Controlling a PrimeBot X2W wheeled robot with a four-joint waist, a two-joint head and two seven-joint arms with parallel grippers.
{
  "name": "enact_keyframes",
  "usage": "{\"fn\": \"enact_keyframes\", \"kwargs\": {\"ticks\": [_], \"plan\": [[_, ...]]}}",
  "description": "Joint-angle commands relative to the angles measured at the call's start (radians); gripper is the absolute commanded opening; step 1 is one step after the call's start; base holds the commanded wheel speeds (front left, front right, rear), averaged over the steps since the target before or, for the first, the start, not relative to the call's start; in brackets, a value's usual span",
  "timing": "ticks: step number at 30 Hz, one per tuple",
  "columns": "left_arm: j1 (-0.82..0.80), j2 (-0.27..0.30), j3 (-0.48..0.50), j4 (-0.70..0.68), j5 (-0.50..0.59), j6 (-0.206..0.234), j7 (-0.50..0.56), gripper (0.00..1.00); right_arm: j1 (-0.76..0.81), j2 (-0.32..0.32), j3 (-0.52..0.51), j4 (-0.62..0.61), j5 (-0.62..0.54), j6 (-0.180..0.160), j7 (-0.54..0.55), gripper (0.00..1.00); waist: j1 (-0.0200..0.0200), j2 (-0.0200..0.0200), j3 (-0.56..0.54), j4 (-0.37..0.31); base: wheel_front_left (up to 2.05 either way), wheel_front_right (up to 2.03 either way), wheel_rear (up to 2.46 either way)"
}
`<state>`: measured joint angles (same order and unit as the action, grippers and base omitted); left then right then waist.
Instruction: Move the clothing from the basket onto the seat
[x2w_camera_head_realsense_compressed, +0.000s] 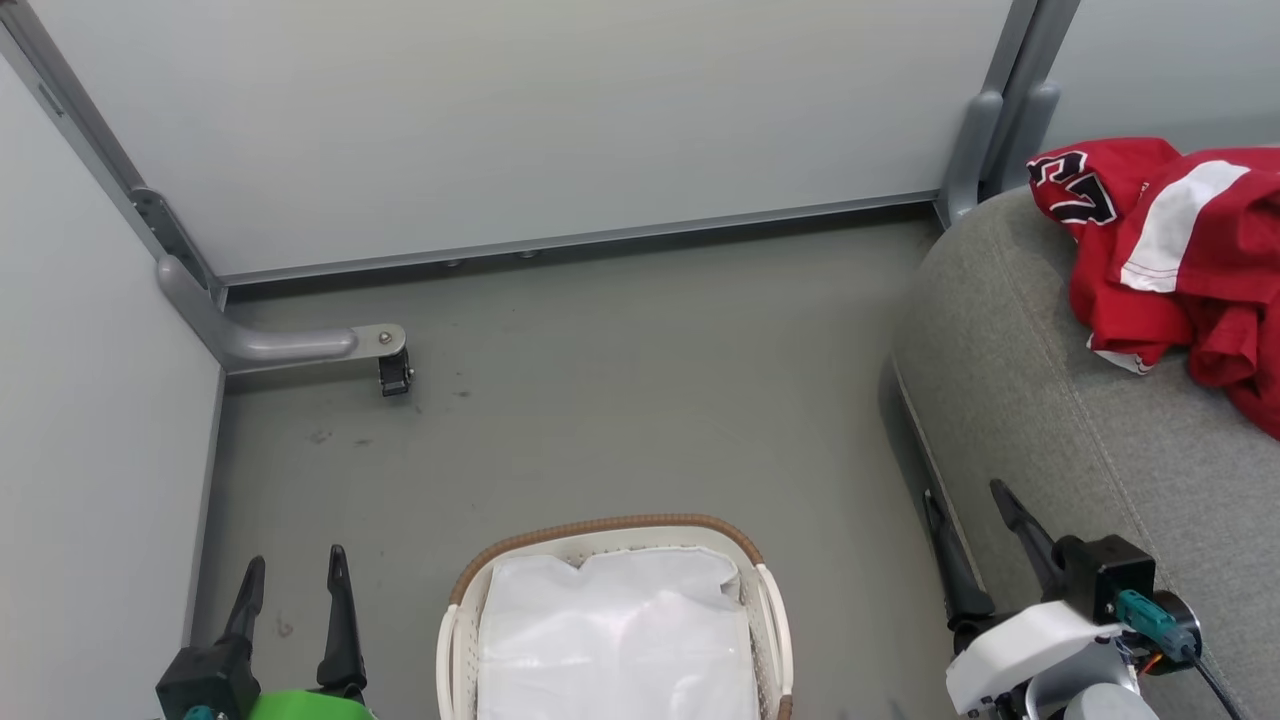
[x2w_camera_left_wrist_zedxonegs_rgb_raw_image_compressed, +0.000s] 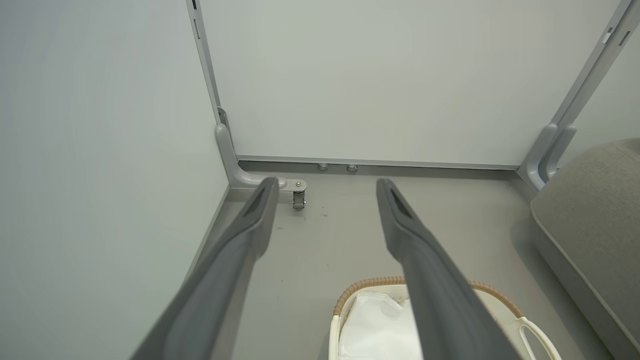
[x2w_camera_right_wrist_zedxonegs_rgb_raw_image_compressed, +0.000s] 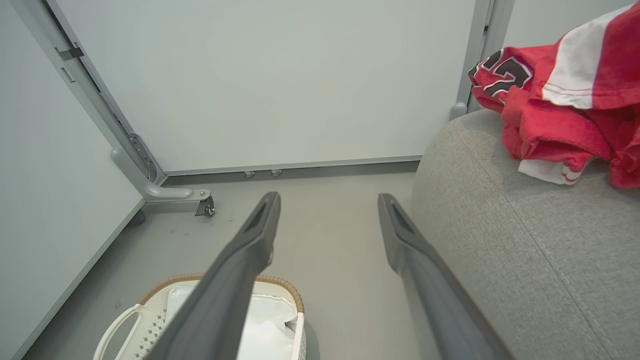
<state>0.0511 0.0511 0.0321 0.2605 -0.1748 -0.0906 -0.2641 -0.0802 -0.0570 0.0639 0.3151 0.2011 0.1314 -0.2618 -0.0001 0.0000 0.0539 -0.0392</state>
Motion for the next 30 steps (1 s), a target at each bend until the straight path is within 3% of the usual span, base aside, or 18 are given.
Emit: {"fn": "enact_keyframes", "kwargs": {"ticks": [1, 4, 5, 9, 30], "plan": [[0.018, 0.0, 0.004, -0.004, -0.007, 0.002, 0.0, 1.0, 0.021, 0.0, -0.009, -0.005, -0.002, -0.001, -0.005, 1.0, 0.0001, 0.0, -0.026, 0.007, 0.0, 0.0, 0.0], [0.033, 0.0, -0.001, -0.002, -0.021, -0.004, 0.0, 1.0, 0.043, 0.001, -0.018, -0.012, -0.005, -0.001, -0.005, 1.0, 0.0001, 0.0, -0.032, 0.008, 0.0, 0.0, 0.0], [0.023, -0.001, -0.001, 0.0, -0.019, -0.003, 0.0, 0.0, 0.035, 0.003, -0.018, -0.01, -0.002, 0.0, 0.0, 0.0, 0.0001, 0.0, -0.029, 0.006, 0.0, 0.0, 0.0], [0.021, -0.004, 0.001, 0.032, -0.031, -0.003, 0.005, 0.0, 0.046, 0.01, -0.019, 0.016, 0.008, 0.0, 0.005, 0.0, 0.0001, 0.0, -0.031, 0.007, 0.0, 0.0, 0.0], [-0.03, -0.003, 0.022, 0.017, -0.406, -0.014, 0.104, 0.0, 0.024, 0.009, -0.062, -0.009, 0.383, 0.0, 0.104, 0.0, 0.0001, 0.0, -0.034, 0.012, 0.0, 0.0, 0.0]]}}
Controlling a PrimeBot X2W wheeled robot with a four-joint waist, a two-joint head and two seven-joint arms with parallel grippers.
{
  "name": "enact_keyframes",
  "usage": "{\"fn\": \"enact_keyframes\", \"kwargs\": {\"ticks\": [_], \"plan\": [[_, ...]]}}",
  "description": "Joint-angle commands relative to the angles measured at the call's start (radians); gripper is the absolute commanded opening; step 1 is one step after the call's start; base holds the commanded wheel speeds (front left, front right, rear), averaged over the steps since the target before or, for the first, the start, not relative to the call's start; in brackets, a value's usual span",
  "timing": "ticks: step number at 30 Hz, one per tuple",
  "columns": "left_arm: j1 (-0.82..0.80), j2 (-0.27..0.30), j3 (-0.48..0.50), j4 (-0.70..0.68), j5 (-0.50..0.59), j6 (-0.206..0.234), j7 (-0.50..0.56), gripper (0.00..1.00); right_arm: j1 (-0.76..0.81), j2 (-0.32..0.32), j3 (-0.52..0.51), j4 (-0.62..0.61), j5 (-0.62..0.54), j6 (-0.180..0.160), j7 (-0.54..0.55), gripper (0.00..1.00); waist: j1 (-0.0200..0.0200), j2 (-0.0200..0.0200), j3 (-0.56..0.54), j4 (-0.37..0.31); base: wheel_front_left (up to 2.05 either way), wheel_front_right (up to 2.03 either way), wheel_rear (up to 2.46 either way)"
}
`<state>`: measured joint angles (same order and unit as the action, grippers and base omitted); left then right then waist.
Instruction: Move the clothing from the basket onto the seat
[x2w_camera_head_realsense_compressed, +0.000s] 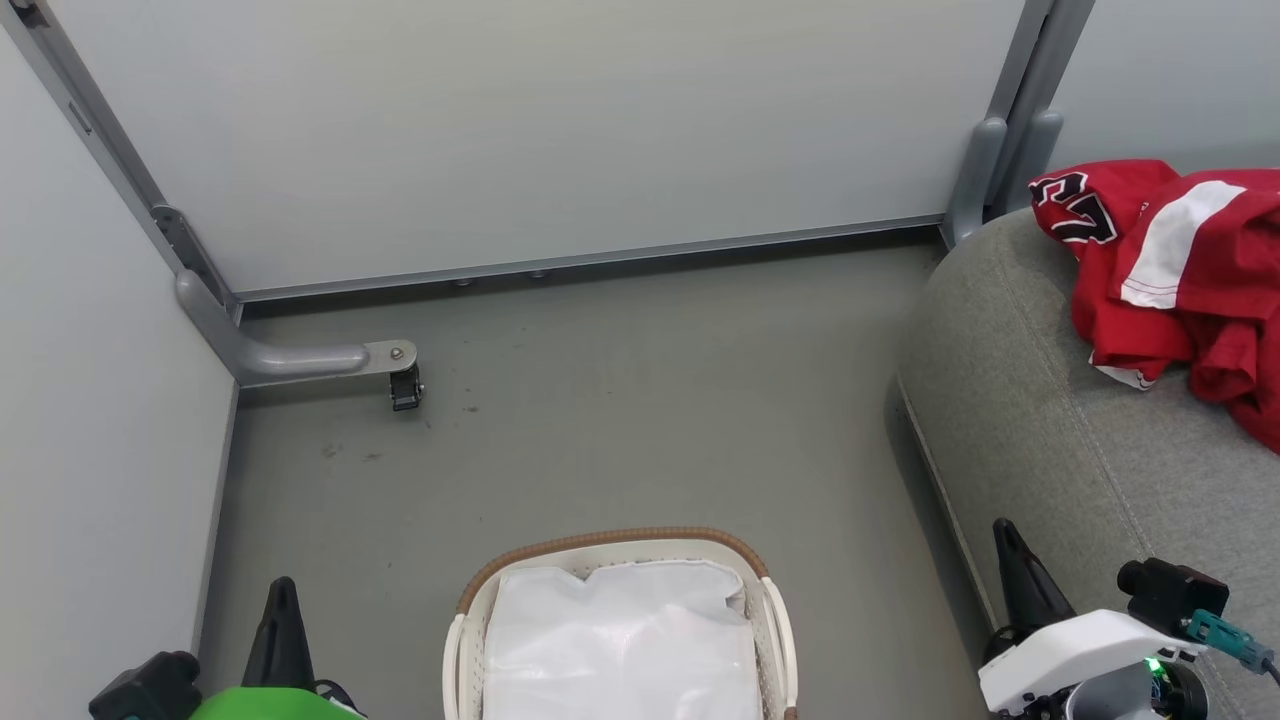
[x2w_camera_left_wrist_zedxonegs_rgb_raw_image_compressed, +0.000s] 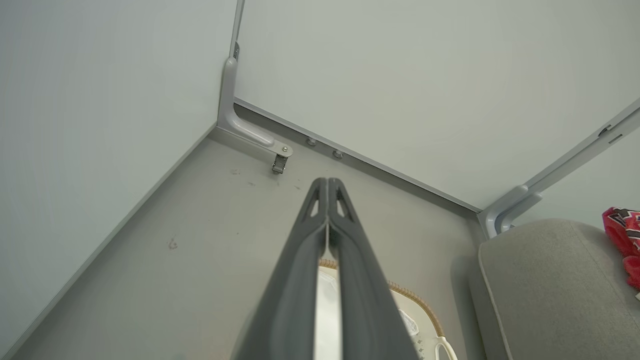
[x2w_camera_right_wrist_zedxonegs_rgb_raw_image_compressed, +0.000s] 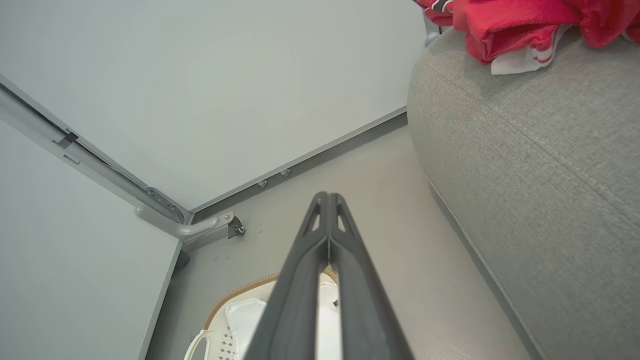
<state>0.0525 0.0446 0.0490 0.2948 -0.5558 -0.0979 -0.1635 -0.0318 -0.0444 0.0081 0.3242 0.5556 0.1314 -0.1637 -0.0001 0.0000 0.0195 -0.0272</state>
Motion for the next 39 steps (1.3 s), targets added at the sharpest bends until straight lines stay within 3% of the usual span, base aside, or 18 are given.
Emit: {"fn": "enact_keyframes", "kwargs": {"ticks": [1, 39], "plan": [[-0.033, 0.004, 0.006, -0.018, -0.04, -0.007, 0.007, 0.0, -0.026, -0.004, -0.008, -0.019, 0.042, 0.0, 0.009, 0.0, 0.0001, 0.0, 0.0, 0.0, 0.0, 0.0, 0.0], [-0.1, 0.006, 0.036, -0.035, -0.525, -0.02, 0.137, 0.0, -0.054, -0.006, -0.064, -0.05, 0.526, -0.001, 0.139, 0.0, 0.0001, 0.0, -0.006, 0.01, 0.0, 0.0, 0.0]]}}
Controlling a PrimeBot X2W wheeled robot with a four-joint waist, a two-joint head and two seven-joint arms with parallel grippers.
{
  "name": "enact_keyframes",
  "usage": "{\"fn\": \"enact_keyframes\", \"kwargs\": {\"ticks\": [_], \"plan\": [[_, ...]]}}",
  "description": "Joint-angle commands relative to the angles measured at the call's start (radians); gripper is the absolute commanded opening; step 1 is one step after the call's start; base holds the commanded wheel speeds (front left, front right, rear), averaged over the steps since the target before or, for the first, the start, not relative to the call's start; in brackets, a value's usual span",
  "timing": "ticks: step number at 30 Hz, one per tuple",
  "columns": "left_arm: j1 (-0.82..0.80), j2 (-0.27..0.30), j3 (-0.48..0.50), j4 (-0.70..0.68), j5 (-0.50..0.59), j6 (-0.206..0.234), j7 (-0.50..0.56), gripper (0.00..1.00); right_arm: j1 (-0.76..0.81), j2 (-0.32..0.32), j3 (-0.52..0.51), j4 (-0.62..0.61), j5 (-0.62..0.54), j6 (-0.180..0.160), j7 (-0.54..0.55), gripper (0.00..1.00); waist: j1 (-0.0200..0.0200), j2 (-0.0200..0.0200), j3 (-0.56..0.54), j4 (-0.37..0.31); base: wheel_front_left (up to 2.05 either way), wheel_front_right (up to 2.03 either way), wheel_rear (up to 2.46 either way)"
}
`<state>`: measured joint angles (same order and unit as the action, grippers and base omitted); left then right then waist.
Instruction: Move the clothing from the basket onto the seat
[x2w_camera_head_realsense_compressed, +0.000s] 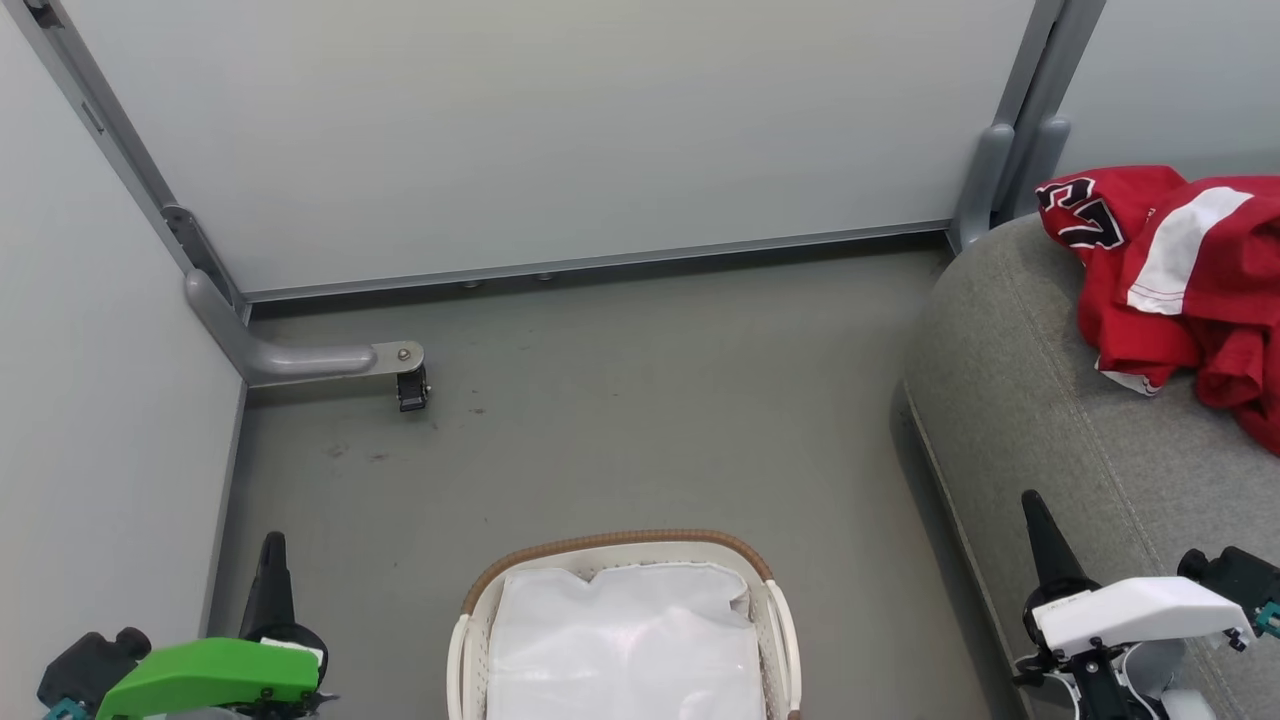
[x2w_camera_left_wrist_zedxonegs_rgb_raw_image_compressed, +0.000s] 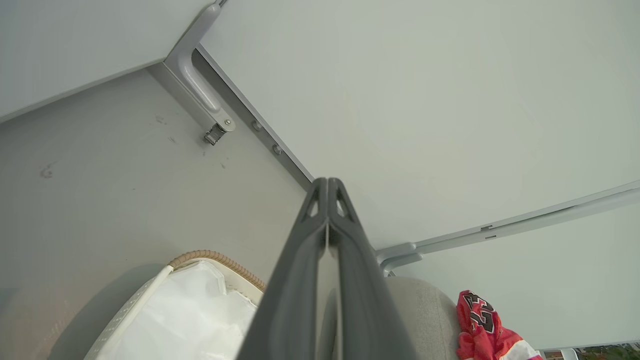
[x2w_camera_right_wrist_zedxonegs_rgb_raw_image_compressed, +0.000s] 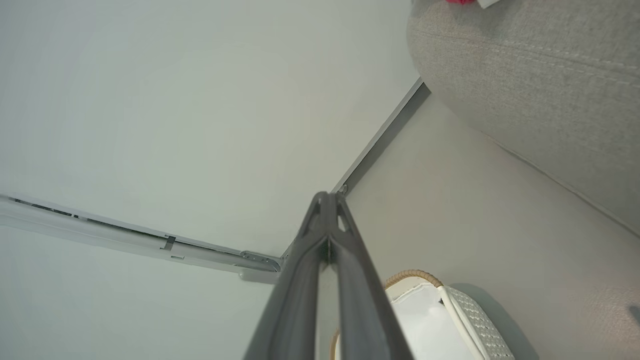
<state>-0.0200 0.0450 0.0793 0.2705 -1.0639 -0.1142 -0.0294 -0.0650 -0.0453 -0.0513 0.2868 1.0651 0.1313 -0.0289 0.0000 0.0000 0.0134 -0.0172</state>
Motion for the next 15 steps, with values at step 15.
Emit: {"fn": "enact_keyframes", "kwargs": {"ticks": [15], "plan": [[-0.048, 0.006, 0.014, -0.016, -0.166, -0.009, 0.043, 0.0, -0.029, -0.006, -0.022, -0.022, 0.166, -0.001, 0.044, 0.0, 0.0, 0.0, -0.002, 0.004, 0.0, 0.0, 0.0]]}}
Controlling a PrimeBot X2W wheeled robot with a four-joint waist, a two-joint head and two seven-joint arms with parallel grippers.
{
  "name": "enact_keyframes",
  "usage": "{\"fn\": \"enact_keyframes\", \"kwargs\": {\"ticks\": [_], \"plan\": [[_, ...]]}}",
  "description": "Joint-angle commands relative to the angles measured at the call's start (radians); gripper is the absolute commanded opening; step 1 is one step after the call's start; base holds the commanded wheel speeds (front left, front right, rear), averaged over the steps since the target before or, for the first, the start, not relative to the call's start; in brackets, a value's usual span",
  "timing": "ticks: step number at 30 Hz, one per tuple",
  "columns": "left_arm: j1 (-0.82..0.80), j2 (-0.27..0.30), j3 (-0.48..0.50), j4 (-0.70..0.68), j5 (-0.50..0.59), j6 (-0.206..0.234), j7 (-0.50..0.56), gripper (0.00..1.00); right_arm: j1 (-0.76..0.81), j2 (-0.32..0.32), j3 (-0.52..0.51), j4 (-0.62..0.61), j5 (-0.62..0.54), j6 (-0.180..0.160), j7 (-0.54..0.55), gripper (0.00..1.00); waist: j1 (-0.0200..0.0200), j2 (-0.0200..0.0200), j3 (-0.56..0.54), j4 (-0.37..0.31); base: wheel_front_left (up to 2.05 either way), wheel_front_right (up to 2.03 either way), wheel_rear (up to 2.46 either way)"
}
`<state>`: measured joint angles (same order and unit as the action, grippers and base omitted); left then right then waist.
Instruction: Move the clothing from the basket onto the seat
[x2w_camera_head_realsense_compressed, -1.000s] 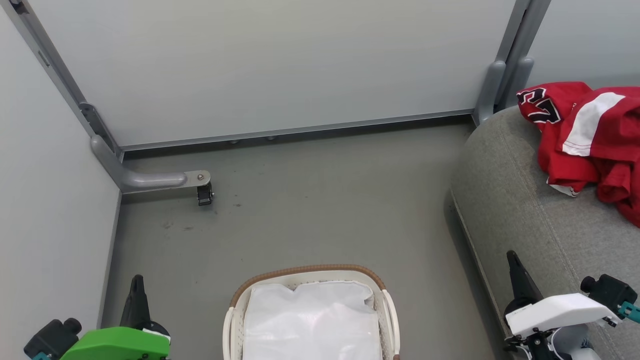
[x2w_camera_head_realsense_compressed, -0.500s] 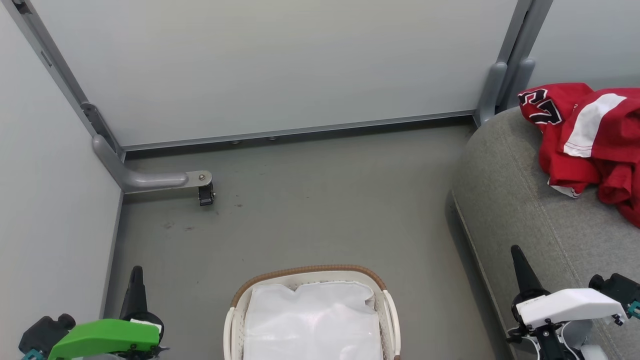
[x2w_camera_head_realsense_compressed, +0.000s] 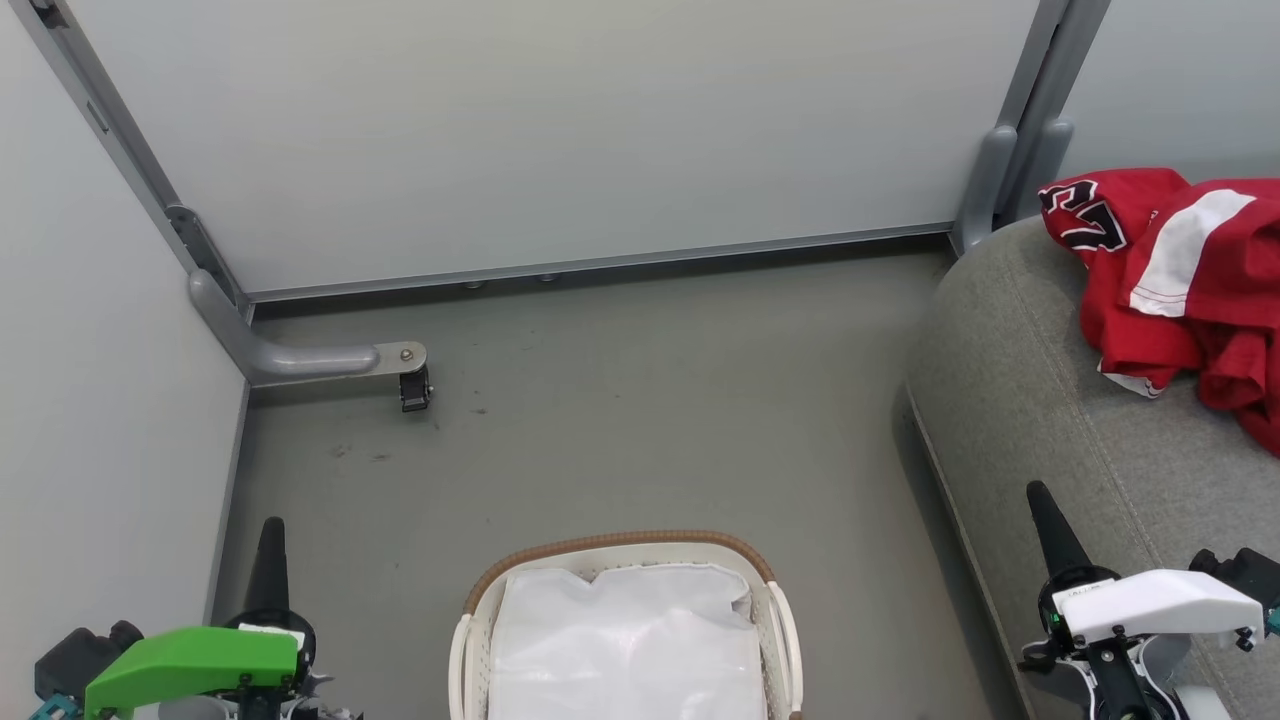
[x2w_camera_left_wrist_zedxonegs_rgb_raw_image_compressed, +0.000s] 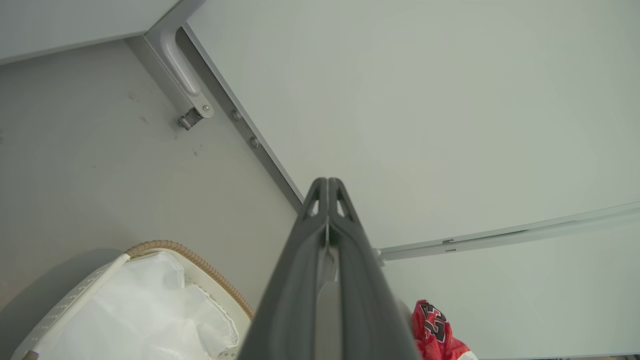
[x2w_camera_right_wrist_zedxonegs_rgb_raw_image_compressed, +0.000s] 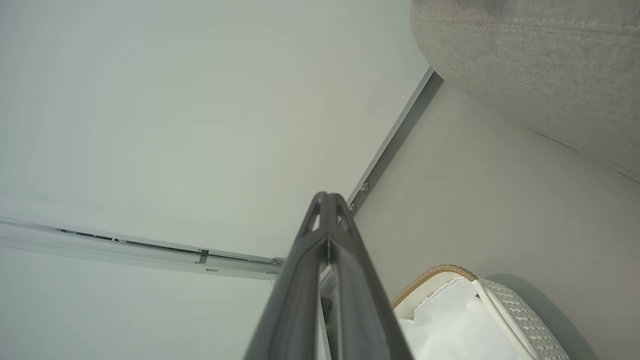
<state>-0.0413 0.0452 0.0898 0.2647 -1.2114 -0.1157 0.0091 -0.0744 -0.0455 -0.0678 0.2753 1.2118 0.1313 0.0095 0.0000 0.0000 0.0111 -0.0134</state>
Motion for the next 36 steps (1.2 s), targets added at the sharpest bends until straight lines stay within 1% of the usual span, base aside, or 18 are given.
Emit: {"fn": "enact_keyframes", "kwargs": {"ticks": [1, 36], "plan": [[-0.028, 0.006, 0.004, -0.01, -0.03, -0.008, 0.007, 0.0, -0.021, -0.006, -0.006, -0.011, 0.029, -0.001, 0.008, 0.0, 0.0, 0.0, 0.0, 0.0, 0.0, 0.0, 0.0], [-0.065, 0.007, 0.021, -0.019, -0.308, -0.015, 0.082, 0.0, -0.035, -0.007, -0.039, -0.028, 0.308, 0.0, 0.082, 0.0, 0.0, 0.0, -0.006, 0.009, 0.0, 0.0, 0.0]]}}
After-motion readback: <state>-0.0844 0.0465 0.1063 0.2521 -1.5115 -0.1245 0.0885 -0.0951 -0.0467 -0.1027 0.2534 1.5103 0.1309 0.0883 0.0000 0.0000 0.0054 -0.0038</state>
